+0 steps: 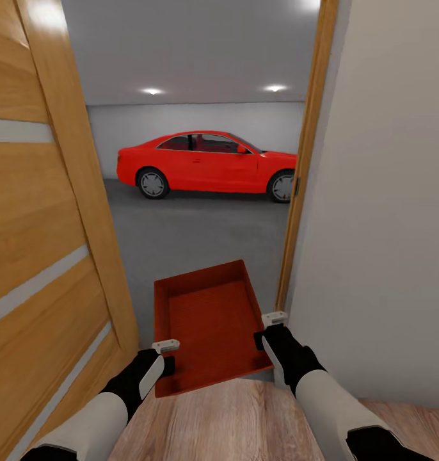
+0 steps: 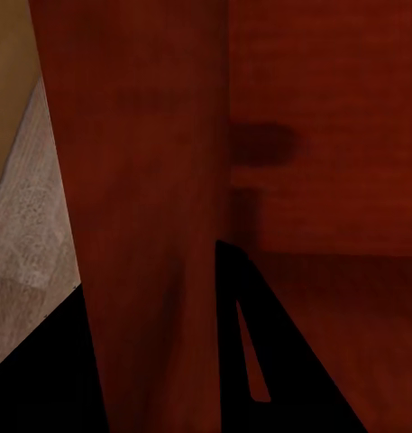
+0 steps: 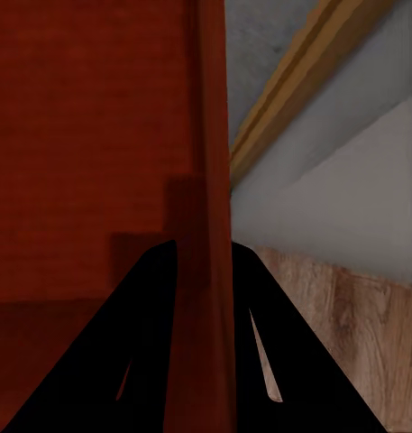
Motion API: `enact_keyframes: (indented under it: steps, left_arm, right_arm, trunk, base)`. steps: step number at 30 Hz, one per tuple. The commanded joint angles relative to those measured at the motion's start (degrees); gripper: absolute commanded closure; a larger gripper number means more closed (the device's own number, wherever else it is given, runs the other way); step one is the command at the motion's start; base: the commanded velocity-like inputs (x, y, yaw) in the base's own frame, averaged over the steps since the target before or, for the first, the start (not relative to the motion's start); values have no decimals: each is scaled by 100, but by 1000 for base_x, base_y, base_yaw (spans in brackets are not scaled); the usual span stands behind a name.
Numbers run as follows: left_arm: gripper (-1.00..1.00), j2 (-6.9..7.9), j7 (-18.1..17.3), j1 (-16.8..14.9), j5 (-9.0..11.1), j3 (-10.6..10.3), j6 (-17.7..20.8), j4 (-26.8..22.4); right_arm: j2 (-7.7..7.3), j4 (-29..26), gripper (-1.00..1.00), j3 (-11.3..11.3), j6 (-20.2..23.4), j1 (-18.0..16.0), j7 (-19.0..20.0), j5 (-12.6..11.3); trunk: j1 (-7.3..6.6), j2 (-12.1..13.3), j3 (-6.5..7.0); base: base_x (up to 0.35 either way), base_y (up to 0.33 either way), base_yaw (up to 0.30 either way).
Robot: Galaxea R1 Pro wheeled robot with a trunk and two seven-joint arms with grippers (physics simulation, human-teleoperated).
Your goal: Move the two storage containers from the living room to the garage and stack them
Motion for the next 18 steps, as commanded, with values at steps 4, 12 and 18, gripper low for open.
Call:
enact_keyframes:
  steps: [4,12,18]
  left_arm:
    - [100,-1,3,3,-38,87,22,14]
    - [100,-1,3,3,-38,87,19,8]
    - [100,-1,3,3,-38,87,19,5]
  right_arm:
    - [5,-14,100,-28,-175,-2,223,-443]
    - [4,-14,100,-28,-175,-4,224,-443]
    - [5,-14,100,-28,-175,-6,224,-443]
  trunk:
    - [0,0,0]
    - [0,0,0]
    - [0,0,0]
  base:
    - [35,291,-299]
    - [51,205,-174]
    - [6,20,-13]
